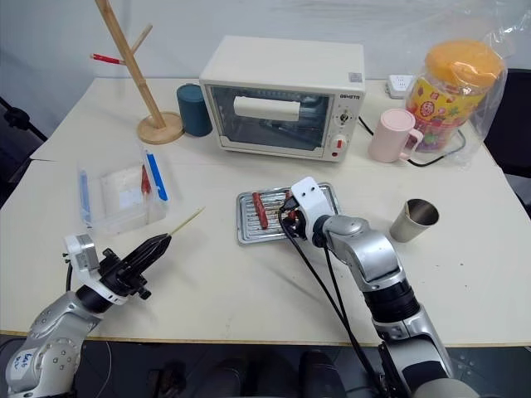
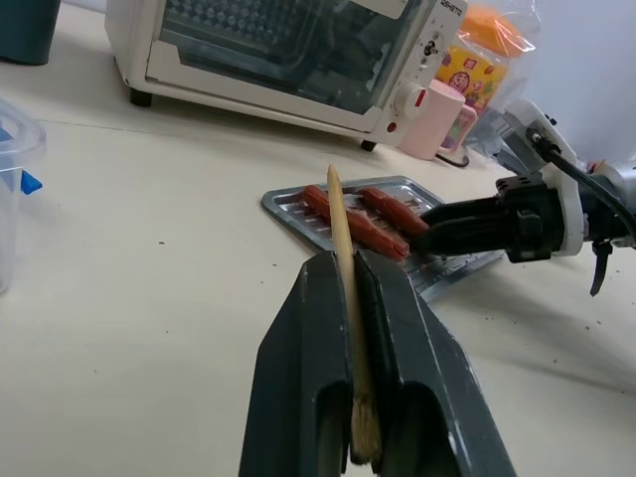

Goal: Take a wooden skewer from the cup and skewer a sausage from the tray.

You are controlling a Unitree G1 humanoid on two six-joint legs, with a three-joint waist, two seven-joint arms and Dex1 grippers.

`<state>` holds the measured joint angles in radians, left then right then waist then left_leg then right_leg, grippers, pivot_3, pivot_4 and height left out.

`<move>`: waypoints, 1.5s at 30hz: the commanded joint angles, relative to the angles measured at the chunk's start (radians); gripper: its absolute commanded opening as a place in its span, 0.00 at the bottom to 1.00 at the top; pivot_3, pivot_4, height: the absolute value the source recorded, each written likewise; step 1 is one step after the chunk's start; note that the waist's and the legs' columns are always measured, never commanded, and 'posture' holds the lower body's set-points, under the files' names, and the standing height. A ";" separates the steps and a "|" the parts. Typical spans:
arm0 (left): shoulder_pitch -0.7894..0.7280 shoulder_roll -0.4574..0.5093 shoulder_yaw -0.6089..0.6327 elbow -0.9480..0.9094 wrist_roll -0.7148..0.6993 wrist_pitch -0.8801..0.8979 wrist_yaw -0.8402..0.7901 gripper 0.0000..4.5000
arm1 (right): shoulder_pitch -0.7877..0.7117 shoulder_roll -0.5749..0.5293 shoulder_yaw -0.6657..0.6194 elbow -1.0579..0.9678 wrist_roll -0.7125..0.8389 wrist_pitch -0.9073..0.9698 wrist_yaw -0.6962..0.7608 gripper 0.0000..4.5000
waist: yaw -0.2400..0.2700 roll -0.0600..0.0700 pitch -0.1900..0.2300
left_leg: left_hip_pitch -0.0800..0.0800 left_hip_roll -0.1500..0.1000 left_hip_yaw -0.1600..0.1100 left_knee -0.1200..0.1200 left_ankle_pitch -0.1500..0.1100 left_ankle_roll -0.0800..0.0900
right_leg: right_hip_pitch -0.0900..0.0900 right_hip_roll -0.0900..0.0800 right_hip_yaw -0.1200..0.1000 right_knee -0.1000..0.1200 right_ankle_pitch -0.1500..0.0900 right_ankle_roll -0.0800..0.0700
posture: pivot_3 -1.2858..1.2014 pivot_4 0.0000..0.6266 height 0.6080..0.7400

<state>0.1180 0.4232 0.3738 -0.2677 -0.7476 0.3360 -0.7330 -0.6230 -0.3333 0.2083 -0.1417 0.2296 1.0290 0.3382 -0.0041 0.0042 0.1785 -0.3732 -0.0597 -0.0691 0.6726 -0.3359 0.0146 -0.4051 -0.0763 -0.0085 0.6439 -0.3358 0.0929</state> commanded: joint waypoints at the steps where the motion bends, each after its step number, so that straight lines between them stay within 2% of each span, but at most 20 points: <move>1: -0.002 0.004 0.002 -0.030 -0.006 -0.013 -0.004 0.00 | -0.005 0.009 -0.028 -0.018 -0.003 0.004 -0.005 0.30 | 0.000 0.000 0.000 | 0.000 0.000 0.000 0.000 0.000 0.000 | 0.000 0.000 0.000 0.000 0.000 0.000 | 0.52 0.24 1.00; 13: -0.005 0.000 -0.002 -0.018 -0.002 -0.020 -0.010 0.00 | 0.004 0.013 -0.037 -0.017 -0.008 -0.002 0.001 0.30 | 0.000 0.000 0.000 | 0.000 0.000 0.002 -0.004 0.002 -0.001 | -0.003 0.000 0.002 0.000 0.000 0.000 | 0.52 0.24 1.00; 26: -0.016 0.005 -0.006 -0.003 0.002 -0.018 -0.023 0.00 | 0.015 -0.009 -0.027 0.020 -0.017 -0.092 0.072 0.30 | -0.001 0.000 0.000 | 0.000 0.000 0.002 -0.005 0.002 -0.001 | -0.003 0.000 0.002 0.000 0.000 0.000 | 0.52 0.24 1.00; 28: -0.016 0.006 -0.007 -0.002 0.002 -0.017 -0.025 0.00 | 0.015 -0.011 -0.026 0.025 -0.020 -0.105 0.079 0.22 | -0.001 0.000 0.000 | 0.000 0.000 0.002 -0.005 0.002 -0.001 | -0.003 0.000 0.002 0.000 0.000 0.000 | 0.52 0.24 1.00; 32: -0.017 0.007 -0.006 0.000 0.000 -0.015 -0.027 0.00 | 0.012 -0.016 -0.032 0.018 -0.023 -0.116 0.084 0.22 | 0.000 0.000 0.000 | 0.000 0.000 0.002 -0.005 0.002 -0.001 | -0.003 0.000 0.002 0.000 0.000 0.000 | 0.52 0.24 1.00; 38: -0.017 0.007 -0.006 0.004 0.003 -0.016 -0.033 0.00 | 0.016 -0.043 -0.034 0.010 -0.019 -0.131 0.121 0.22 | 0.000 0.000 0.000 | 0.000 0.000 0.002 -0.005 0.002 -0.001 | -0.003 0.000 0.002 0.000 0.000 0.000 | 0.52 0.24 1.00; 45: -0.015 0.017 0.003 0.012 -0.002 -0.014 -0.050 0.00 | 0.030 -0.157 -0.067 -0.013 0.014 -0.193 0.250 0.22 | 0.000 0.000 0.000 | 0.000 0.000 0.002 -0.005 0.002 -0.001 | -0.003 0.000 0.002 -0.001 0.000 0.000 | 0.52 0.24 1.00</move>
<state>0.1021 0.4311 0.3644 -0.2563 -0.7437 0.3354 -0.7683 -0.6024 -0.4676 0.1733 -0.1276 0.2336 0.8676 0.5562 -0.0037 0.0041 0.1785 -0.3737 -0.0598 -0.0668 0.6672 -0.3334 0.0133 -0.4080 -0.0764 -0.0064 0.6429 -0.3358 0.0929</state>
